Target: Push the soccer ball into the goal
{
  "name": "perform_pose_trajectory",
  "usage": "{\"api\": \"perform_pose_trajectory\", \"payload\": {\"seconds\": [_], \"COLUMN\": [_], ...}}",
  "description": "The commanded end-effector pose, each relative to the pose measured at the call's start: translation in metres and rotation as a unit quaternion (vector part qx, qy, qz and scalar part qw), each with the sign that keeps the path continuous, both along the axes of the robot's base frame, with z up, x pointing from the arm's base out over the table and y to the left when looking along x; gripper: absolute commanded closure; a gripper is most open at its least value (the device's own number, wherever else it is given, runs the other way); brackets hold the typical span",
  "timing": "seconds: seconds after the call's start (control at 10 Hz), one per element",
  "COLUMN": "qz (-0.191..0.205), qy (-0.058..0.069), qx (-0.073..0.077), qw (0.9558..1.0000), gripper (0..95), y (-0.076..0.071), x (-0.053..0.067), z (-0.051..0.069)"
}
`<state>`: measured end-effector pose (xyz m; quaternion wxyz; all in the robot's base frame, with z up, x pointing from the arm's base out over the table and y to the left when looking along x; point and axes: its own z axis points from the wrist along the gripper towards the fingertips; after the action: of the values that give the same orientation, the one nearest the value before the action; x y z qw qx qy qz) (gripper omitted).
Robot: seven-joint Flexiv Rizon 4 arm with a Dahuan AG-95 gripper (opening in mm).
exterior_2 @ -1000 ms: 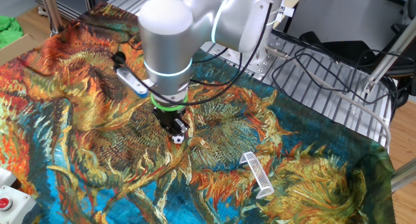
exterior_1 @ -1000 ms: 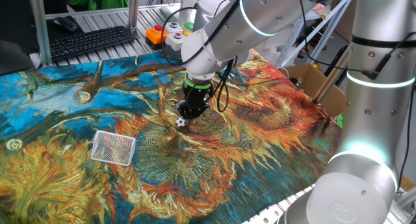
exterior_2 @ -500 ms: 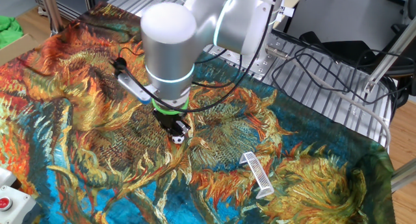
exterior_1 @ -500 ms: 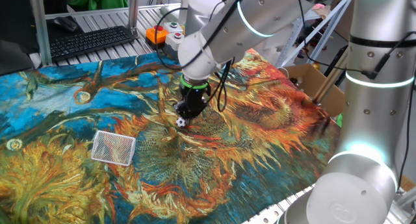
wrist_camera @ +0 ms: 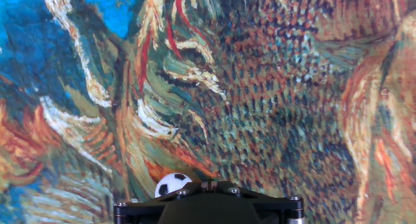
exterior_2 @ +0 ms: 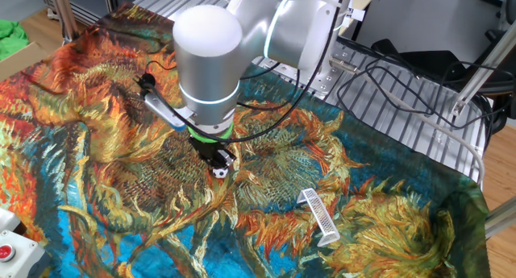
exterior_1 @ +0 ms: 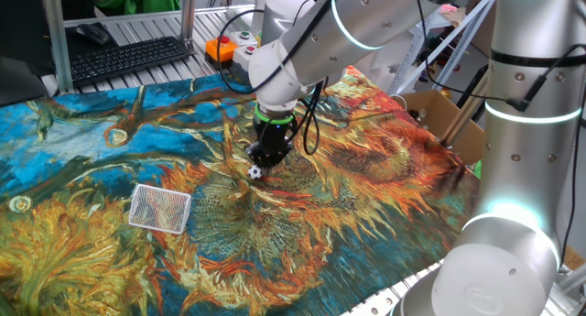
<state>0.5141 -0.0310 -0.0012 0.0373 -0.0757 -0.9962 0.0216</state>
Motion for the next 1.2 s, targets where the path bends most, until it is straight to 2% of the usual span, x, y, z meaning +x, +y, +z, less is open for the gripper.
{"api": "perform_pose_trajectory", "payload": {"seconds": [0.1,0.3,0.5,0.7,1.1,1.2], "qz": [-0.003,-0.002,0.005,-0.001,0.003,0.002], "qy": [-0.003,-0.003,0.001,0.005,0.004,0.003], "qx": [-0.008,-0.006,0.003,0.010,0.009,0.009], "qw": [1.0000,1.0000,1.0000,0.9999,0.9999,1.0000], "gripper": [95.0,95.0,95.0,95.0,95.0,95.0], "y": [-0.001,-0.001,0.000,0.006,0.009,0.012], "x": [-0.002,-0.002,-0.002,-0.004,-0.004,-0.004], "z": [-0.003,-0.003,-0.003,0.001,0.001,0.004]}}
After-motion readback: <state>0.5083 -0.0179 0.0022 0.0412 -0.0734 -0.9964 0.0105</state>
